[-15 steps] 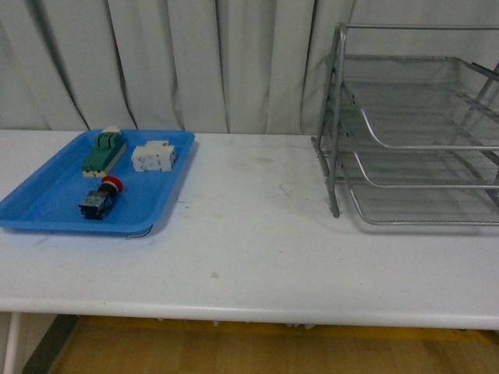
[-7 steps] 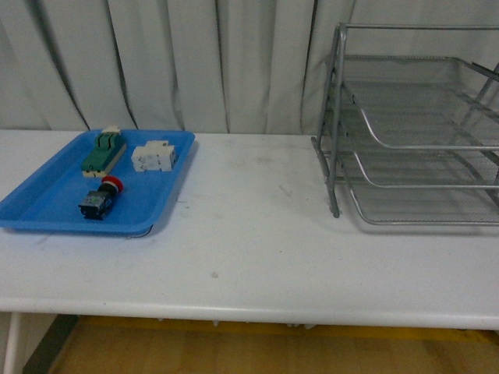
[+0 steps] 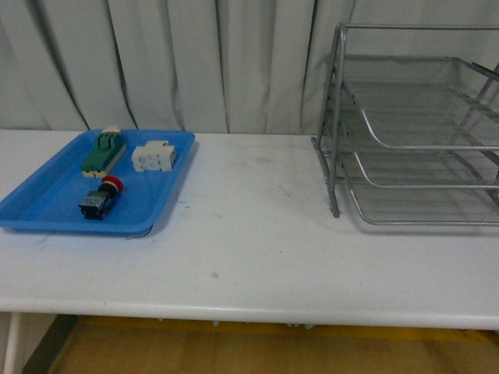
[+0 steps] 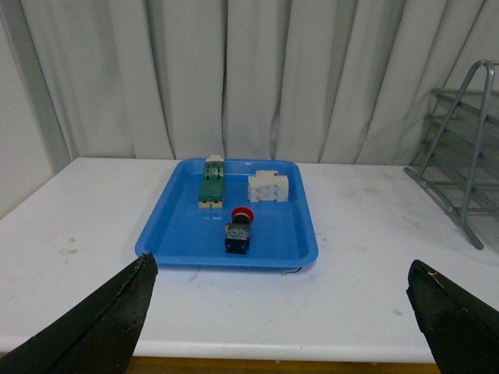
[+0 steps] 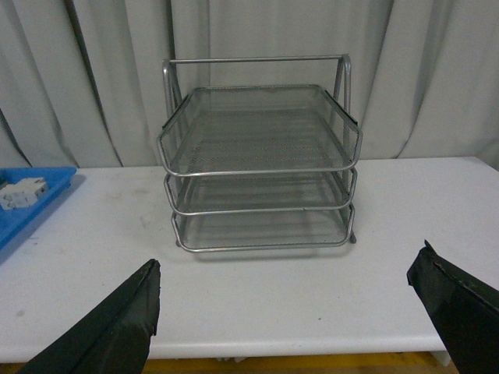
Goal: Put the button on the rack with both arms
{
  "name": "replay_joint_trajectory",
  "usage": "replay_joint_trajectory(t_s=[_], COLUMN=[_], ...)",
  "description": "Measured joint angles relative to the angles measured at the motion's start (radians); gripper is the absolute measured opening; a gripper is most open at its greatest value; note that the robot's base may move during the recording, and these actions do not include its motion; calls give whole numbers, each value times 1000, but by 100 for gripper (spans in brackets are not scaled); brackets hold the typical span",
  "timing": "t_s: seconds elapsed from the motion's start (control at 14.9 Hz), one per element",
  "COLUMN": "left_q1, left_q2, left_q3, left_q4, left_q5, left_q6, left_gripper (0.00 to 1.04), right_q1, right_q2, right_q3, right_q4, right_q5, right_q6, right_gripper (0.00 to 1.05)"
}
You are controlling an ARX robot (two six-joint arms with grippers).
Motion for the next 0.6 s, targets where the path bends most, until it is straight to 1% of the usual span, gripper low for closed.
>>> replay_joint_trajectory(t_s=[0.54, 0.6], left_q1=[0, 0], left_q2=[0, 0], left_q3=[0, 0], left_q4=[0, 0], left_q5=[0, 0], left_q6=[0, 0], left_gripper=[98, 98], right_q1=[0, -17], right_q2=[0, 30], right_q3=[0, 20], right_q4=[0, -64], right_q5=[0, -29], right_q6=[0, 36], right_gripper=[98, 98])
